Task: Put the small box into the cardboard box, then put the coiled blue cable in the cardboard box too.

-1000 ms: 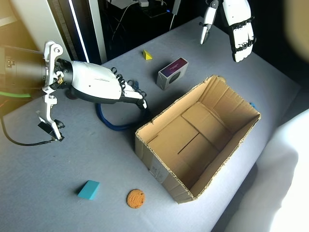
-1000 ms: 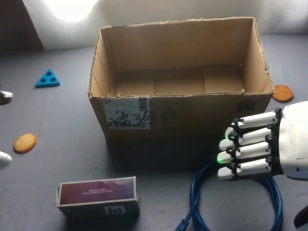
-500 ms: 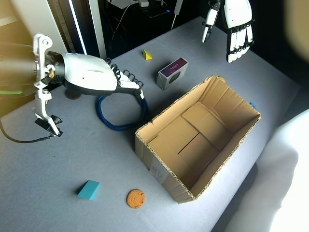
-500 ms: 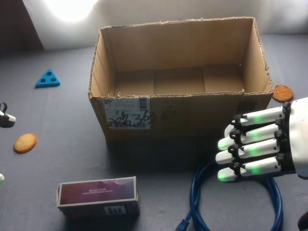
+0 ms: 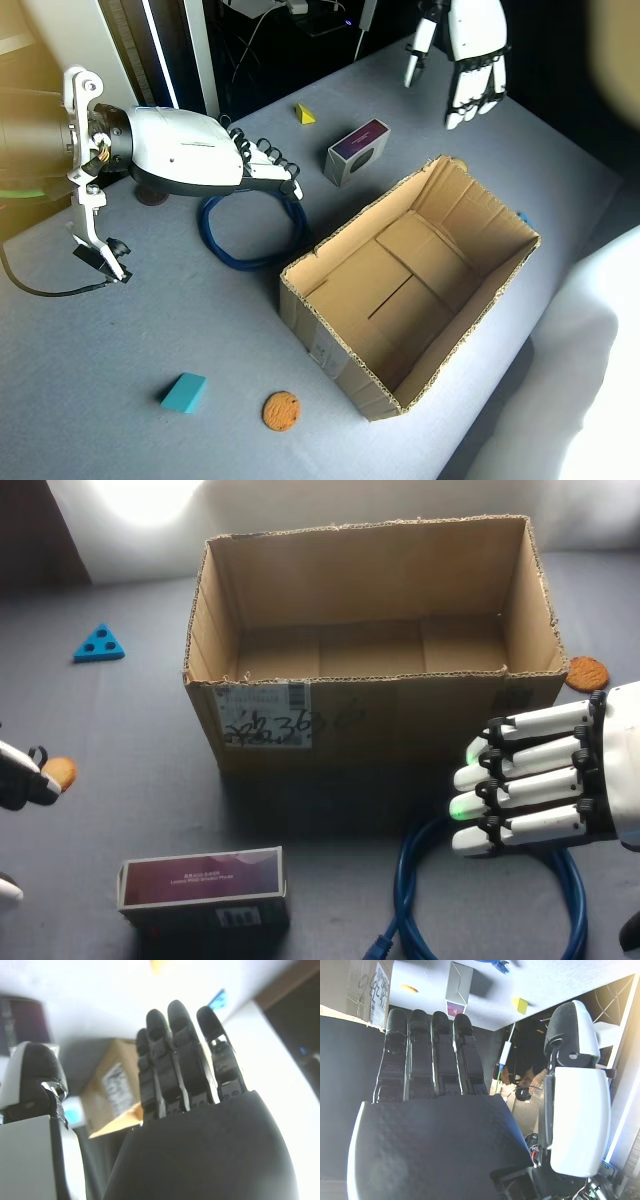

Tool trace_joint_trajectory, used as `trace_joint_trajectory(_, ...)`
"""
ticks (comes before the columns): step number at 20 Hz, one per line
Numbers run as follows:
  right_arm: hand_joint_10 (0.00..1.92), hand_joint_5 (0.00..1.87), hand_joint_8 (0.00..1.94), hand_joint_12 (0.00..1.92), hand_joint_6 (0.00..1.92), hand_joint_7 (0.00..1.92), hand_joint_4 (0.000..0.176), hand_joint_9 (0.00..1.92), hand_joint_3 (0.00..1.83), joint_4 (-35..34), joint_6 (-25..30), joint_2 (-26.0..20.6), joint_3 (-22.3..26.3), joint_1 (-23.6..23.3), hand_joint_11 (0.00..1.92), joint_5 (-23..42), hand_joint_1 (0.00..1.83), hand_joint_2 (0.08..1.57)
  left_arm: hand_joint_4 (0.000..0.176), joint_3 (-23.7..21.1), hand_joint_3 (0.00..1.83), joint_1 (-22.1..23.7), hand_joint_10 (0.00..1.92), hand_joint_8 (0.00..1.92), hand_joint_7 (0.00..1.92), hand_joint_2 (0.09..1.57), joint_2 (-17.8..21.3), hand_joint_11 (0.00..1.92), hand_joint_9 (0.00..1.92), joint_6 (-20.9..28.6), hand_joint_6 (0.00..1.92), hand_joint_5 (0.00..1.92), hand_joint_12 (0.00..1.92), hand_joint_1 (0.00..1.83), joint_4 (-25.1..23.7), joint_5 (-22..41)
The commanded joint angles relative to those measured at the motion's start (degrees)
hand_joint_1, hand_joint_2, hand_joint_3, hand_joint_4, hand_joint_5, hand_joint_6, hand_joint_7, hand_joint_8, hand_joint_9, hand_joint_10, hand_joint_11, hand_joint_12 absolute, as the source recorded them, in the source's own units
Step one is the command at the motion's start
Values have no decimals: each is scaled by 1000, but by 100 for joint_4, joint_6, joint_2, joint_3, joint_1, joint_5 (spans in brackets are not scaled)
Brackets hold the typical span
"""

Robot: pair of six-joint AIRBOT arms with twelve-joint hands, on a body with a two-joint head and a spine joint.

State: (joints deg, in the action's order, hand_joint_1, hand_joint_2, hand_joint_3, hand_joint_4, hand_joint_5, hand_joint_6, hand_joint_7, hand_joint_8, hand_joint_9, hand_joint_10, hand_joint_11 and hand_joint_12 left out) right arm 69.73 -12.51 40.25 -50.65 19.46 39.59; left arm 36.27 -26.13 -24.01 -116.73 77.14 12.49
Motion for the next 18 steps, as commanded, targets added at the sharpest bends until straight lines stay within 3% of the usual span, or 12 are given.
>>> trace_joint_trajectory(1, 0, 263, 0, 666, 0, 223, 0, 218, 3, -292, 23, -54, -1, -56, 0, 374, 620, 977, 0, -11, 0, 23, 57, 25, 645, 1027, 63, 0, 563, 93, 20, 535, 1013, 826, -140, 302)
trace_joint_trajectory(5, 3, 235, 3, 616, 2, 205, 0, 199, 9, -269, 23, -55, -1, -53, 0, 369, 556, 1005, 0, -138, 3, -3, 25, 0, 570, 1038, -63, 0, 498, 523, 0, 475, 901, 824, -630, 525)
trace_joint_trajectory(18, 1, 250, 2, 670, 2, 225, 0, 218, 1, -201, -3, -53, -8, -53, 0, 344, 566, 996, 0, -194, 3, -132, 1, 0, 516, 1019, -655, 0, 476, 774, 1, 432, 890, 762, -1069, 1079)
